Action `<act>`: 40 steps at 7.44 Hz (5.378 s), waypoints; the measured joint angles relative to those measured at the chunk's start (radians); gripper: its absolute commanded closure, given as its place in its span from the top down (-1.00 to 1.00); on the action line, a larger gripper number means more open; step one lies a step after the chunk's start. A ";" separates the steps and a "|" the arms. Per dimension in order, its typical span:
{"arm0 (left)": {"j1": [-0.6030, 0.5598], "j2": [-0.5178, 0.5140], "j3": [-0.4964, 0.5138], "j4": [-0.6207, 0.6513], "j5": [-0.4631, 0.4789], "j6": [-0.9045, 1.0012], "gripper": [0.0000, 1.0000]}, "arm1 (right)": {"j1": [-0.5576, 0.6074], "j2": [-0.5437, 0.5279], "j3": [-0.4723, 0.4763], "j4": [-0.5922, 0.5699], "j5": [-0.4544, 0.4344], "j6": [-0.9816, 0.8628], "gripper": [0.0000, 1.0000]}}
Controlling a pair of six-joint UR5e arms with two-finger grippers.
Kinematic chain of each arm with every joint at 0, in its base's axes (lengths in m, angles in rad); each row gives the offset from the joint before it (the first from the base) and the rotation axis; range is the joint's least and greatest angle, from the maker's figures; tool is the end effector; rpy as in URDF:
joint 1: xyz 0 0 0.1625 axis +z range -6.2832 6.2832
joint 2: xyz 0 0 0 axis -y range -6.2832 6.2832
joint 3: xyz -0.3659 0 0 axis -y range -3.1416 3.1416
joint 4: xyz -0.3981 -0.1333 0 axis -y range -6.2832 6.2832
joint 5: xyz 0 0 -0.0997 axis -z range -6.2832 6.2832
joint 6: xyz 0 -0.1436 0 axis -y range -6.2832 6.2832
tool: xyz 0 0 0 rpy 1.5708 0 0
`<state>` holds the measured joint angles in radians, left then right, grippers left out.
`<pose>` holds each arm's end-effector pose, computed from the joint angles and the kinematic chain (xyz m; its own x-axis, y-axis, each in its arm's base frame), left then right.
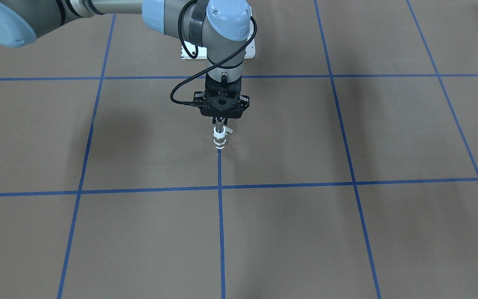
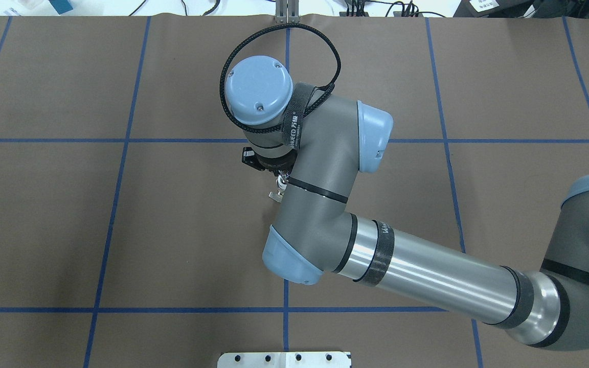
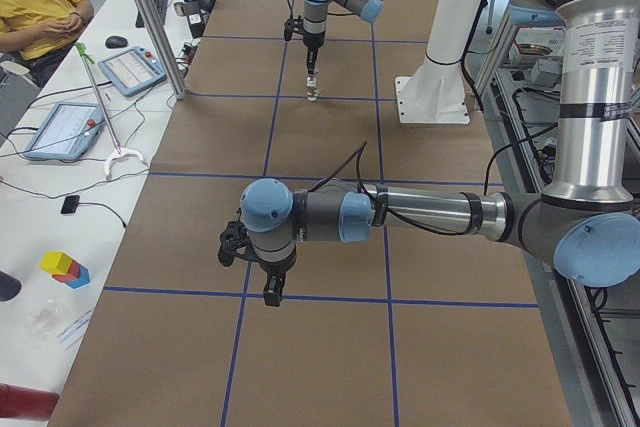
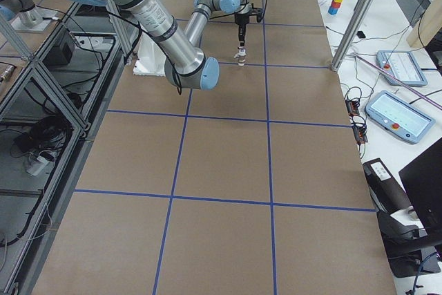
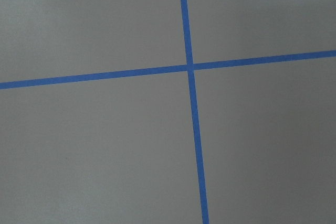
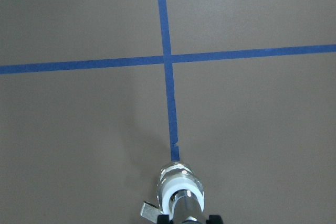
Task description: Assemble PPR valve and pipe with both arms
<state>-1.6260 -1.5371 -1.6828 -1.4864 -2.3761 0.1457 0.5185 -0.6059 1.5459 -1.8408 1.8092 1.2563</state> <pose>-0.0564 -0.4813 0.5972 0.6923 0.1028 -0.7143 -0.0458 0.9941 0.0987 -0.5591 -0.4334 0.0969 0.7570 0.0858 0.6478 -0.1262 0.9919 0.0161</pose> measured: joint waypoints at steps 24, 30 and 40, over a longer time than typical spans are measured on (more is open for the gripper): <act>-0.001 0.014 0.019 0.000 0.002 -0.004 0.99 | 0.806 -0.868 0.057 0.462 0.450 -1.232 0.99; -0.001 0.010 0.027 0.002 0.001 -0.005 0.99 | 1.078 -0.930 0.120 0.182 0.501 -1.455 1.00; -0.004 0.023 -0.011 0.000 0.006 -0.004 0.99 | 1.082 -0.956 0.164 0.181 0.505 -1.424 1.00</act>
<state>-1.6296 -1.5136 -1.6934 -1.4865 -2.3701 0.1416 1.6000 -1.5618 1.7095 -1.6602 2.3138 -0.1678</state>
